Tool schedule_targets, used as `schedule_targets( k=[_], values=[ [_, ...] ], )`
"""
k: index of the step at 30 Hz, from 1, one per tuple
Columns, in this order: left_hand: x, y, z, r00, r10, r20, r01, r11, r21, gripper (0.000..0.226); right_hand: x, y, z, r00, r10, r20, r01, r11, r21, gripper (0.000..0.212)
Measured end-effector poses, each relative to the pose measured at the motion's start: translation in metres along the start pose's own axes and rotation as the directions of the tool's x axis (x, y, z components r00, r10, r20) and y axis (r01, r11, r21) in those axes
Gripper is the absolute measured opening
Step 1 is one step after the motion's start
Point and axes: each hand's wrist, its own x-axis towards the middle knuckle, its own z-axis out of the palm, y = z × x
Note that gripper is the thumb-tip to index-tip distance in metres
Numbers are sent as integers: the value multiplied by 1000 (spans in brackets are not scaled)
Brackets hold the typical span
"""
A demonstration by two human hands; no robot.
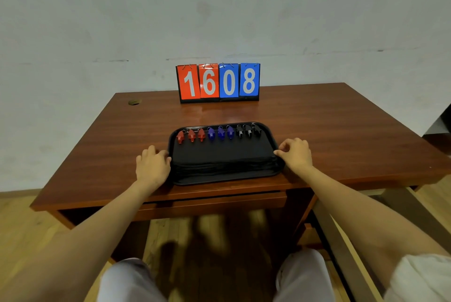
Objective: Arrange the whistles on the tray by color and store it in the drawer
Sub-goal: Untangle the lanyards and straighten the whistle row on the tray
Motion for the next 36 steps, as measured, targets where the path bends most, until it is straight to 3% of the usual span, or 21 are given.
schedule_targets(
  k=[7,13,17,24,27,29,31,33,36],
  values=[
    [-8,20,6,960,278,22,-279,958,61,37,-5,-4,5,947,-276,165,300,942,-151,25],
    [-19,27,17,882,423,209,-453,883,125,52,-14,-5,15,813,-413,410,511,844,-162,48],
    [-20,24,22,853,374,364,-435,895,100,52,-16,-4,21,757,-344,555,536,812,-228,49],
    [-14,21,25,842,316,437,-353,936,4,53,-11,-7,22,756,-307,578,513,827,-231,55],
    [-16,22,28,880,324,347,-336,942,-29,54,-9,-9,22,770,-332,545,515,828,-224,50],
    [-20,25,29,909,382,166,-376,924,-66,51,-3,-14,21,808,-402,430,522,828,-206,48],
    [-23,32,29,872,488,-25,-489,868,-88,40,6,-20,19,849,-456,268,516,824,-233,41],
    [-27,41,30,815,571,-102,-579,810,-91,30,15,-27,18,894,-407,189,445,857,-260,36],
    [-29,51,33,736,660,-150,-671,740,-37,17,25,-32,17,920,-267,287,352,885,-306,37]
  ],
)
